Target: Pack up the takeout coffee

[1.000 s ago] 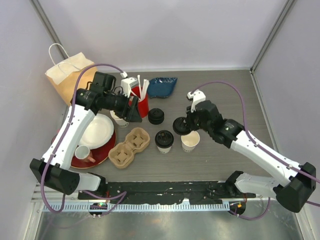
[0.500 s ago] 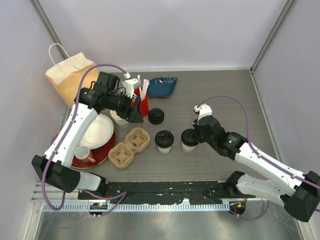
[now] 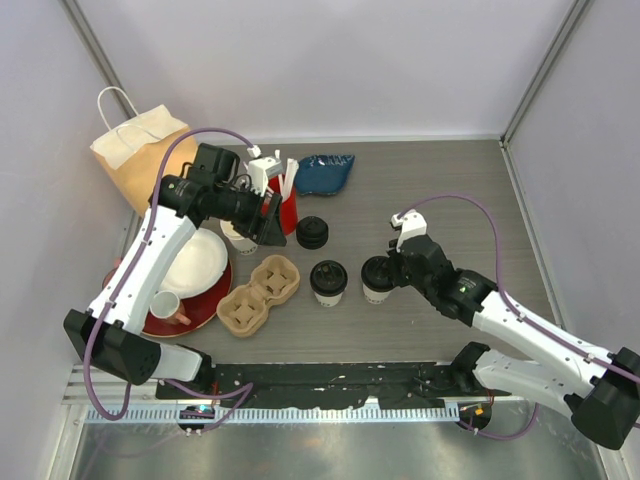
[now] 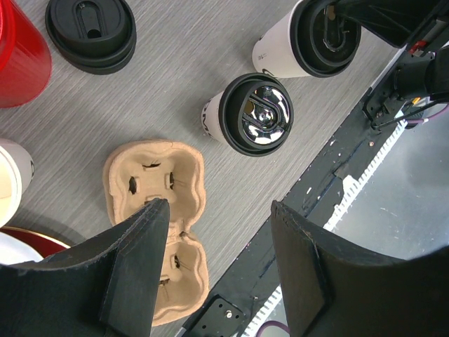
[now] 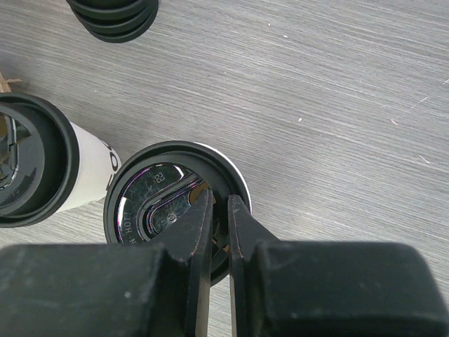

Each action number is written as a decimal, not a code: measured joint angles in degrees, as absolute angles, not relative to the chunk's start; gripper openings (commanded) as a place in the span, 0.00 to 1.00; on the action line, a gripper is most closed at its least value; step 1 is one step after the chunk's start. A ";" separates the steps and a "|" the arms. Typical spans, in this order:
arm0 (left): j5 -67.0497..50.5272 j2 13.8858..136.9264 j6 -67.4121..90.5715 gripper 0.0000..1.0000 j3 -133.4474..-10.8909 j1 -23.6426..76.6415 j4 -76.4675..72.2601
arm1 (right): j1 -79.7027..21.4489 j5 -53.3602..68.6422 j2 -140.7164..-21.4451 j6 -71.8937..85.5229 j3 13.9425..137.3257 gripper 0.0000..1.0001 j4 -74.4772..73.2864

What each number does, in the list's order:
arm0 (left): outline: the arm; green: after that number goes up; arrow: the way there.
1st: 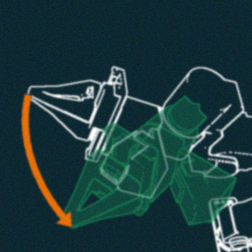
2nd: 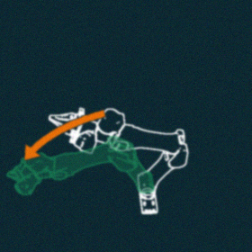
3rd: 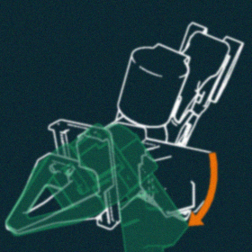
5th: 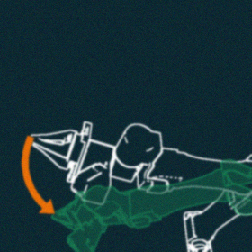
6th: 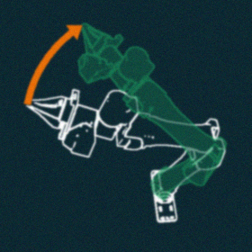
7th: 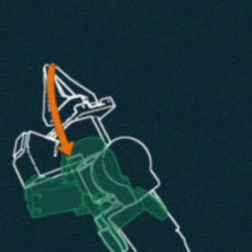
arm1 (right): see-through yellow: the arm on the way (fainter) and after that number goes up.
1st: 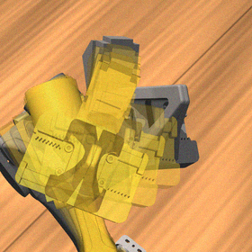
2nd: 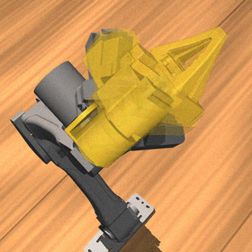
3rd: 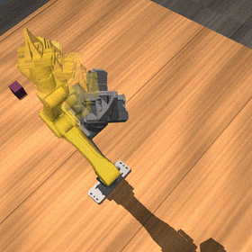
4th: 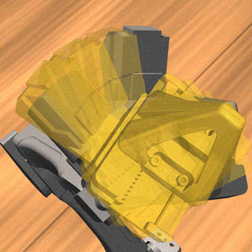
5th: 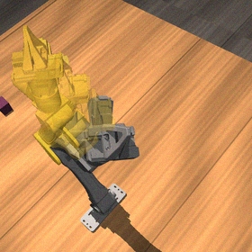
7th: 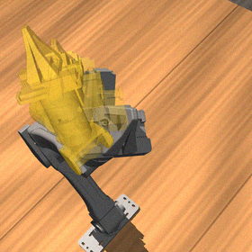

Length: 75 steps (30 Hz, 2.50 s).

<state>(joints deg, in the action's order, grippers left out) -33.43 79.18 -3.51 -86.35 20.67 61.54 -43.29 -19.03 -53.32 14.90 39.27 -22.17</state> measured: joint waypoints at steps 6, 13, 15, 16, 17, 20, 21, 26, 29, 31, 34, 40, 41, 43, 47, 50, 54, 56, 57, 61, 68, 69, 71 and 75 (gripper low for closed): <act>-33.43 79.46 -3.51 0.63 -86.35 20.67 61.54 | -43.29 -19.22 -52.56 14.90 39.27 0.01 -22.35; -33.43 79.55 -3.55 0.64 -86.35 20.67 61.56 | -43.29 -19.29 -52.93 14.90 38.76 0.01 -22.04; -33.43 79.55 -3.55 0.64 -86.35 20.67 61.56 | -43.29 -19.31 -53.17 14.90 38.50 0.01 -21.91; -33.43 79.55 -3.55 0.64 -86.35 20.67 61.56 | -43.29 -19.44 -53.32 14.90 38.44 0.01 -21.65; -33.43 79.55 -3.57 0.64 -86.35 20.67 61.56 | -43.29 -19.46 -53.43 14.90 38.39 0.01 -21.37; -33.45 79.55 -3.62 0.64 -86.35 20.67 61.56 | -43.29 -19.62 -53.52 14.90 38.24 0.01 -20.97; -33.43 79.55 -3.64 0.64 -86.35 20.67 61.56 | -43.29 -19.64 -53.49 14.90 38.22 0.01 -20.95; -33.43 79.55 -3.68 0.64 -86.35 20.67 61.58 | -43.29 -19.59 -53.49 14.90 38.02 0.20 -20.60; -33.43 79.55 -3.68 0.64 -86.35 20.67 61.58 | -43.29 -19.55 -53.49 14.94 38.02 0.30 -20.69; -33.43 79.55 -3.68 0.64 -86.35 20.67 61.58 | -43.29 -19.38 -53.47 14.92 38.02 0.34 -21.08; -33.43 79.55 -3.68 0.64 -86.35 20.69 61.58 | -43.29 -19.29 -53.17 14.94 38.11 0.41 -22.02; -33.32 79.77 -3.68 0.60 -86.56 21.23 61.65 | -43.29 -18.74 -53.06 15.35 41.10 0.54 -24.77; -33.06 80.01 -3.68 0.58 -86.91 21.52 61.71 | -43.29 -18.79 -53.08 15.53 41.95 0.57 -25.32; -32.47 80.77 -3.66 0.55 -88.05 22.57 62.04 | -43.16 -18.92 -53.08 17.04 44.38 0.57 -26.33; -29.65 84.49 -3.75 0.52 -93.12 29.04 63.44 | -39.57 -17.87 -53.19 21.41 49.32 0.52 -28.75; -29.50 89.23 -3.14 0.35 -97.67 35.73 63.16 | -31.35 -14.85 -53.19 24.69 50.02 0.46 -30.20; -30.15 95.55 1.41 0.23 -98.83 40.32 59.59 | -21.93 -9.21 -52.14 28.10 47.46 0.42 -32.75; -30.33 100.77 4.12 0.22 -100.38 41.10 58.02 | -20.69 -6.17 -50.89 29.45 45.84 0.38 -35.03; -30.55 103.50 4.99 0.21 -101.47 41.32 57.45 | -20.34 -4.82 -50.33 29.98 45.28 0.37 -35.68; -31.29 110.91 8.60 0.20 -103.55 41.63 54.46 | -19.59 0.32 -47.86 31.92 42.65 0.34 -36.62; -32.71 112.97 11.84 0.20 -103.20 41.65 51.22 | -19.27 7.62 -46.76 34.50 38.54 0.33 -36.91; -32.99 112.97 11.99 0.20 -102.85 41.71 50.65 | -19.27 8.38 -46.76 34.72 38.15 0.32 -36.88; -33.71 112.95 12.34 0.20 -101.60 41.95 49.74 | -19.27 9.72 -46.76 35.11 37.54 0.31 -36.73; -34.30 112.95 13.13 0.20 -98.56 42.81 49.08 | -19.27 11.25 -46.74 35.90 37.04 0.30 -36.05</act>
